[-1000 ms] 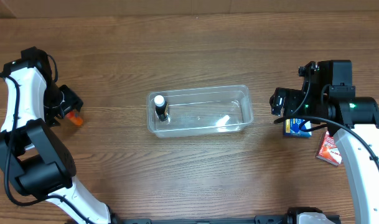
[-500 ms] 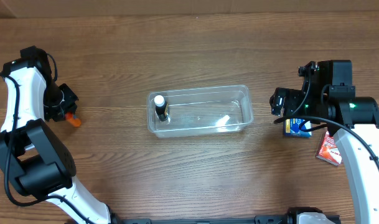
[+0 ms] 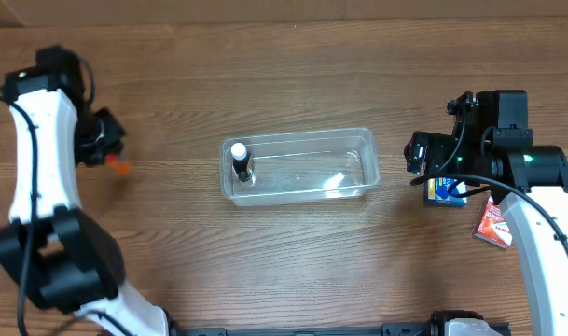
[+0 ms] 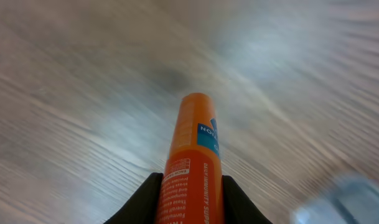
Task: Pack container
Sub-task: 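Lower the orange tube into the container beside the bottle, release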
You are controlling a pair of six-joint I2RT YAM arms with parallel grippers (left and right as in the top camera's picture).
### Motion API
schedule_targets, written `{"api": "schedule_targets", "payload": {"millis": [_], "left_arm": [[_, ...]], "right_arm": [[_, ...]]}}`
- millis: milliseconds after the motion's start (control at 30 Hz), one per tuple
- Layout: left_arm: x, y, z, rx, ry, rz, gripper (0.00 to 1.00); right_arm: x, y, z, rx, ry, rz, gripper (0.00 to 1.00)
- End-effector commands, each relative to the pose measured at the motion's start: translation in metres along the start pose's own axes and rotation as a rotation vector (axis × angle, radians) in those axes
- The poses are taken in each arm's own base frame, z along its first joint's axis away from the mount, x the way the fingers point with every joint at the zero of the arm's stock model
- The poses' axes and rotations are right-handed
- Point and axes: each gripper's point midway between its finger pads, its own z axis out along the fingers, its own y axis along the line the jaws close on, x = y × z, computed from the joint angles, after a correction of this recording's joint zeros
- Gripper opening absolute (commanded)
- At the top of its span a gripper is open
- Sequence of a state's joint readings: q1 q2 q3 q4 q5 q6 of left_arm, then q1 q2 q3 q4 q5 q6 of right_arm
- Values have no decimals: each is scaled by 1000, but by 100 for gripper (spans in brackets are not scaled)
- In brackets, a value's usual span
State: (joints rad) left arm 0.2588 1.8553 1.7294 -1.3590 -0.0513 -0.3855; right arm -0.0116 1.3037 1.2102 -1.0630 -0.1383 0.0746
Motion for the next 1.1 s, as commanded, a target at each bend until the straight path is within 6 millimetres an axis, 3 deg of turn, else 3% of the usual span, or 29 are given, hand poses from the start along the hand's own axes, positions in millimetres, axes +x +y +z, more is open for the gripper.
{"api": "schedule_targets", "payload": {"millis": [0, 100, 200, 300, 433, 700, 1067], "left_arm": [[26, -50, -88, 179, -198, 119, 4], [64, -84, -122, 251, -260, 251, 4], [97, -109, -134, 288, -256, 349, 4], [124, -127, -129, 294, -222, 440, 4], [150, -134, -102, 248, -157, 476, 4], [171, -139, -35, 209, -74, 493, 8], [164, -151, -6, 201, -83, 505, 10]], "right_arm": [[-9, 3, -5, -1, -28, -11, 100], [-9, 3, -5, -1, -27, -11, 100], [-9, 3, -5, -1, -27, -11, 100], [-8, 3, -5, -1, -27, -11, 100], [-8, 3, -5, -1, -27, -7, 100], [-8, 3, -5, -1, -27, -4, 100], [-8, 3, -5, -1, -27, -4, 100]]}}
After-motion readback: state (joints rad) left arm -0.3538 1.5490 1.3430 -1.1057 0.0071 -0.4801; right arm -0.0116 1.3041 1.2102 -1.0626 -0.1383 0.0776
